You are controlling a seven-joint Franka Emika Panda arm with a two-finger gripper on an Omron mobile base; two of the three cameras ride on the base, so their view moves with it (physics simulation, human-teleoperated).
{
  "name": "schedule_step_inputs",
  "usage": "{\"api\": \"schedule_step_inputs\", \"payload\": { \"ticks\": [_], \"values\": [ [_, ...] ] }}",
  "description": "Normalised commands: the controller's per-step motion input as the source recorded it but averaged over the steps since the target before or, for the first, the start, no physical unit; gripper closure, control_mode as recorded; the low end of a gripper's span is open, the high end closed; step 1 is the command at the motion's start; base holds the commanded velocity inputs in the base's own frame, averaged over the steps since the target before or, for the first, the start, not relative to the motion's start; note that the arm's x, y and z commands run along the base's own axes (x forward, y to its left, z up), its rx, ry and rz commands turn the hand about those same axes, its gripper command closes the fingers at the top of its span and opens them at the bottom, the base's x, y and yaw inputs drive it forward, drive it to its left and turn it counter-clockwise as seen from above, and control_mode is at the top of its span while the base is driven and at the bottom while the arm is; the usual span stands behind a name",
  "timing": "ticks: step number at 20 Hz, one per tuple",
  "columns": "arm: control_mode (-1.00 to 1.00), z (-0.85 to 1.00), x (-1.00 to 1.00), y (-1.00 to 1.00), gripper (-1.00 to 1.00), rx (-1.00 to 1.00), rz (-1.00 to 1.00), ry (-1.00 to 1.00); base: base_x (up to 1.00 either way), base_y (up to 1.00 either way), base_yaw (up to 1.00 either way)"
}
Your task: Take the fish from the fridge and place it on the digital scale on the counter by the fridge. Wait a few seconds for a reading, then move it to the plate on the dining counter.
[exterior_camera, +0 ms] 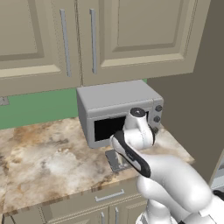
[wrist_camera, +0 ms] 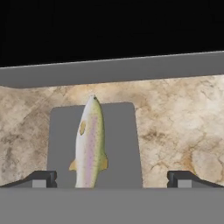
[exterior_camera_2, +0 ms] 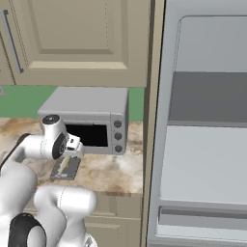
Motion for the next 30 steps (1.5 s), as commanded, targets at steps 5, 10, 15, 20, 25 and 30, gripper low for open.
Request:
{"api": "schedule_step_inputs", "payload": {
  "ticks": [5, 10, 15, 20, 25, 30],
  "values": [
    [-1.00, -0.26, 0.00, 0.03, -1.00, 0.00, 0.00, 0.15, 0.00, 0.00, 0.00],
    [-1.00, -0.29, 0.00, 0.09, -1.00, 0.01, 0.00, 0.08, 0.00, 0.00, 0.00],
    [-1.00, -0.21, 0.00, 0.13, -1.00, 0.00, 0.00, 0.00, 0.00, 0.00, 0.00],
    [-1.00, -0.21, 0.00, 0.08, -1.00, 0.00, 0.00, 0.00, 0.00, 0.00, 0.00],
    [-1.00, -0.30, 0.03, 0.07, -1.00, 0.00, 0.00, 0.00, 0.00, 0.00, 0.00],
    [-1.00, -0.20, 0.05, 0.01, -1.00, 0.00, 0.00, 0.00, 0.00, 0.00, 0.00]
  ]
}}
